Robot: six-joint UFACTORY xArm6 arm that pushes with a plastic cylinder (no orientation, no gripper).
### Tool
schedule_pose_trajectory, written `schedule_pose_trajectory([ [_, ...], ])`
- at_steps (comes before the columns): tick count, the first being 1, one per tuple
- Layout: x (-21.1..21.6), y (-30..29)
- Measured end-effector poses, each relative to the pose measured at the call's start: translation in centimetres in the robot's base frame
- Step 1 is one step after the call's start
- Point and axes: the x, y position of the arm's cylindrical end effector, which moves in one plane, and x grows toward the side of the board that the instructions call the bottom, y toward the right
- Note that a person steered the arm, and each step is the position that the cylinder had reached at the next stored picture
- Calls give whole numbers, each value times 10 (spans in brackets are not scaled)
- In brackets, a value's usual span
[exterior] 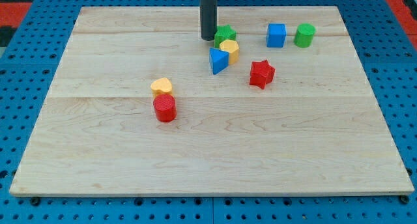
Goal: Push the green star to the left of the blue cube
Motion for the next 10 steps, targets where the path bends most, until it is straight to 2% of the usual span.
schedule_pose_trajectory([
  [4, 15, 1],
  [6, 15, 28],
  [10, 12, 25],
])
